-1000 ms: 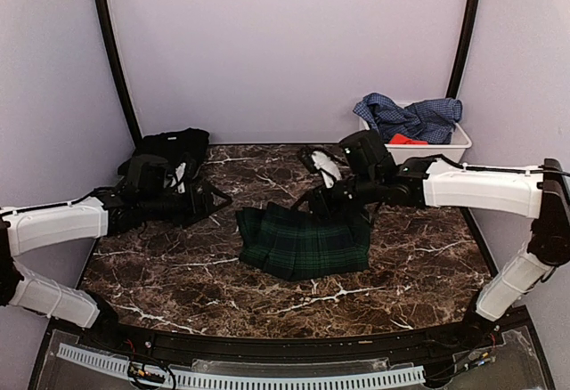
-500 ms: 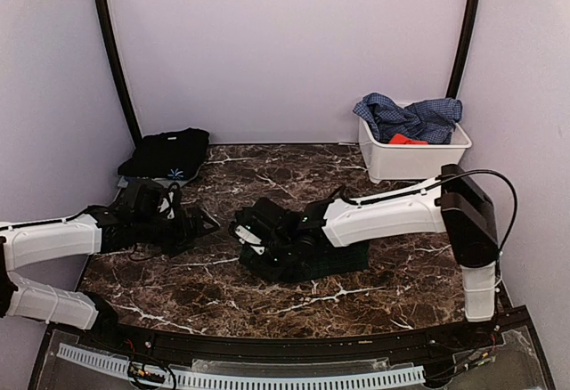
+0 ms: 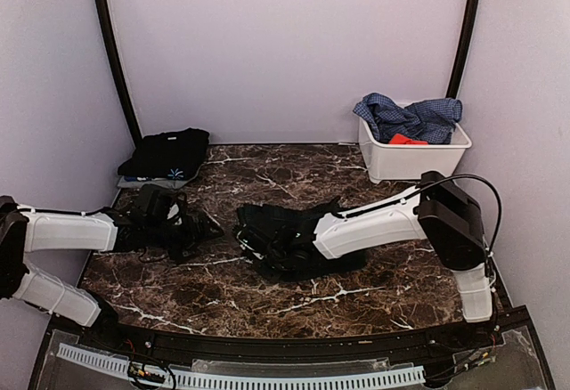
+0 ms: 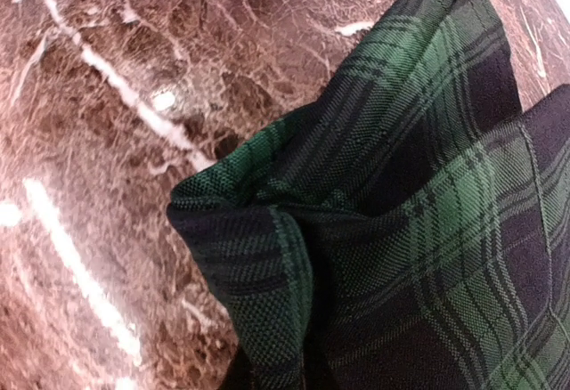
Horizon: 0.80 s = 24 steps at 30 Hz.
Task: Fold and stack the mixed laundry pile
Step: Pick up the square-folded skirt from the center of the board, then pass from the right arm to the left
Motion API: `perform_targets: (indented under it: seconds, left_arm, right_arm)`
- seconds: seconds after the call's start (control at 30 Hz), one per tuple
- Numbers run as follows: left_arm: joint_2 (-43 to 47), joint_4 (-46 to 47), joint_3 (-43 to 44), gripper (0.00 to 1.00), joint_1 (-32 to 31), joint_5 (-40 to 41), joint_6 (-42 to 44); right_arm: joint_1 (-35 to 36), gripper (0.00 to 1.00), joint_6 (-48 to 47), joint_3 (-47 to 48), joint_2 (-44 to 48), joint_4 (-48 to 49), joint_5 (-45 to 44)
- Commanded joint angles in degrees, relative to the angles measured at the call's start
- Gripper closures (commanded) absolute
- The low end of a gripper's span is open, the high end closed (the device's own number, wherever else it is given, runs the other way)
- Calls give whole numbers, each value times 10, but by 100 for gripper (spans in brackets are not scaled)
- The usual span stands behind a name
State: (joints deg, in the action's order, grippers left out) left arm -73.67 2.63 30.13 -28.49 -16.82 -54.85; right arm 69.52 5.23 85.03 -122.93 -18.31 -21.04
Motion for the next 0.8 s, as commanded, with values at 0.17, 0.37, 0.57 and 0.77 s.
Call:
perform_targets:
  seconds: [0.17, 0.37, 0.57, 0.77]
  left_arm:
    - [-42, 145, 1, 1, -13, -48, -74]
    - [-104, 159, 49, 1, -55, -49, -119]
    - [-183, 229, 62, 1, -80, -54, -184]
    - [-227, 254, 86, 1, -108, -45, -187]
  right_arm:
    - [-17, 100, -64, -100, 118, 110, 99]
    - [-18, 100, -72, -103, 118, 130, 112]
    - [-18, 100, -80, -84, 113, 130, 119]
    - [-17, 100, -85, -70, 96, 129, 139]
